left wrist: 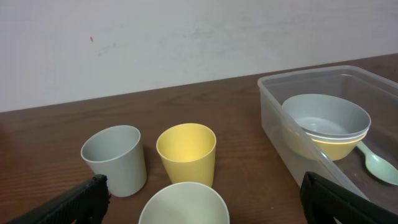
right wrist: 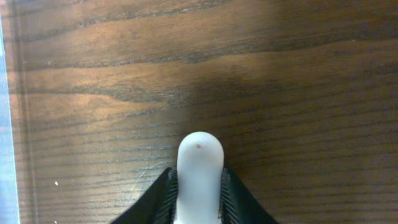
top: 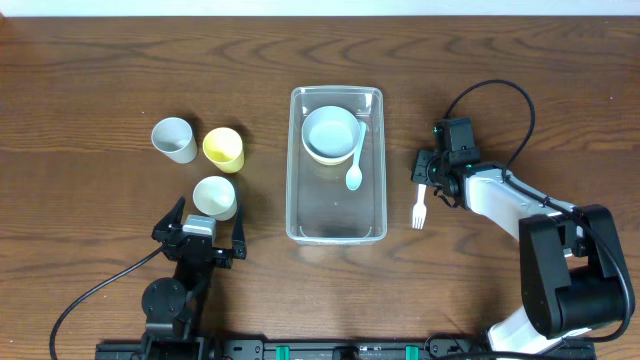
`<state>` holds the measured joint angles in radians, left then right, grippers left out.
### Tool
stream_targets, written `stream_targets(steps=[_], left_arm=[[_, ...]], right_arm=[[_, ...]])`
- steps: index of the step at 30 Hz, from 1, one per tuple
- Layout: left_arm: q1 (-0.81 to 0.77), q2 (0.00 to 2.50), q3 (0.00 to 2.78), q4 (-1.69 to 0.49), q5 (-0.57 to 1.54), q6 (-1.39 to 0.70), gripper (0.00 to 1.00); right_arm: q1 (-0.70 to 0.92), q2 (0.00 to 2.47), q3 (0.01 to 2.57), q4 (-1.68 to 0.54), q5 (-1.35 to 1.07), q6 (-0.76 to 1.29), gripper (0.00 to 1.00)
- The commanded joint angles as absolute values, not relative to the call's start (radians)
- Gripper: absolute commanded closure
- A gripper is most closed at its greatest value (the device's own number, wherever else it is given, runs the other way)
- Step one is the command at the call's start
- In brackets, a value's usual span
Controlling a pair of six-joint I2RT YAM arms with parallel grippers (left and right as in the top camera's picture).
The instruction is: Pack container
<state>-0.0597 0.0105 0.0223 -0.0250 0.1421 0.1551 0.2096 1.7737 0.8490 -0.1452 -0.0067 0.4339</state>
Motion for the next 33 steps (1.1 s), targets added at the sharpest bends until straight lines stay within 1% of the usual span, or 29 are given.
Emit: stream_targets(steps=[1,10,14,17,28,30,33], left_arm=[[-0.054,0.006,0.004,-0.059,0.149,0.160,0.02],[-0.054,0.006,0.004,-0.059,0.149,0.160,0.02],[-0.054,0.006,0.004,-0.059,0.149,0.160,0.02],[-0.054,0.006,0.004,-0.059,0.149,0.160,0.02],[-0.054,0.006,0.004,-0.059,0.149,0.160,0.02],[-0.054,0.006,0.004,-0.059,0.149,0.160,0.02],[-0.054,0.006,0.004,-0.059,0.149,0.160,0.02]], right_arm=[[0.223,1.851,0.803,-0.176,-0.026,0.441,0.85],[0.223,1.851,0.803,-0.183,-0.027,0.448,0.98],[0.223,1.851,0.803,-0.183,-0.051,0.448,0.99],[0.223,1.851,0.803,-0.184,-0.053,0.448,0.95],[0.223,1.851,0.803,-0.200,-0.052,0.448,0.69],[0.223,1.851,0.803,-0.200,-0.049,0.447,0.66],[0.223,1.852,0.803,-0.201,-0.036,0.447,0.66]])
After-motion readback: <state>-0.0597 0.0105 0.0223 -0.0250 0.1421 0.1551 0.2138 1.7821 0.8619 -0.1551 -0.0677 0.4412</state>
